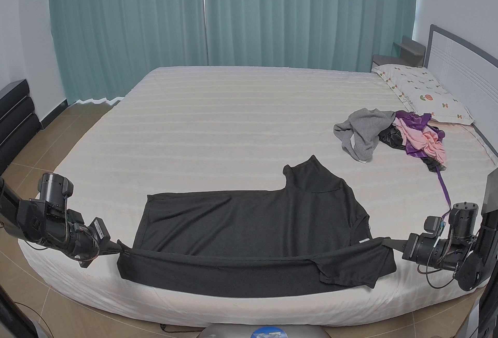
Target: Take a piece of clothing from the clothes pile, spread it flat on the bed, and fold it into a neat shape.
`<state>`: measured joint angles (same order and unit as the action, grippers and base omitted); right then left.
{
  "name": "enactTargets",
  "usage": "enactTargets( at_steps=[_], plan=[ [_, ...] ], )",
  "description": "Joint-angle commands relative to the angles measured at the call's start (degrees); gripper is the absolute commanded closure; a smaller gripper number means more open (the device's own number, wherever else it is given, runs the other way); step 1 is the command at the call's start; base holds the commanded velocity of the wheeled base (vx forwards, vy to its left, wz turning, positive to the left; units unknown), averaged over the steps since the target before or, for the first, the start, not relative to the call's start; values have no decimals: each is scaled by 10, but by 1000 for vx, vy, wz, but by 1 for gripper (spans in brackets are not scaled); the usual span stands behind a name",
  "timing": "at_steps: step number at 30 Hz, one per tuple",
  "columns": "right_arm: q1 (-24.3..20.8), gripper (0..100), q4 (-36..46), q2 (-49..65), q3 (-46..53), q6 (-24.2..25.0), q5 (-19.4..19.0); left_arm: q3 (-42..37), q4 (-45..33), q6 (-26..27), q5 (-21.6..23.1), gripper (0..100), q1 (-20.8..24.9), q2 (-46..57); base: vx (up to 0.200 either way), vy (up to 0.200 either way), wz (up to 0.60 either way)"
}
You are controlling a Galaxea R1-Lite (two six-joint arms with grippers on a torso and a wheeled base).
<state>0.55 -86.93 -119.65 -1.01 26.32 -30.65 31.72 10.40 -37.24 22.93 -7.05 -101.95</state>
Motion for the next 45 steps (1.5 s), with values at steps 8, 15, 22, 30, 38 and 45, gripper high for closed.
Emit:
enactTargets(
  at_steps=[8,15,22,30,38,45],
  plan=[
    [-2,100,99,103,10,-2,0,-34,1,1,-1,100,-2,26,0,0,0],
    [2,100,189,155,10,-21,1,-52,-2,2,-3,100,-2,40,0,0,0],
    [-1,100,227,171,10,-23,5,-57,-11,2,-3,100,-3,34,0,0,0],
    [-4,100,227,123,-27,-22,9,-18,-12,0,-3,100,-2,-2,0,0,0],
    [-4,100,229,43,-95,-21,15,34,-10,-32,-3,100,0,-67,0,0,0],
    [-5,100,229,-12,-141,-21,23,68,-6,-35,-3,100,2,-103,0,0,0]
  ],
)
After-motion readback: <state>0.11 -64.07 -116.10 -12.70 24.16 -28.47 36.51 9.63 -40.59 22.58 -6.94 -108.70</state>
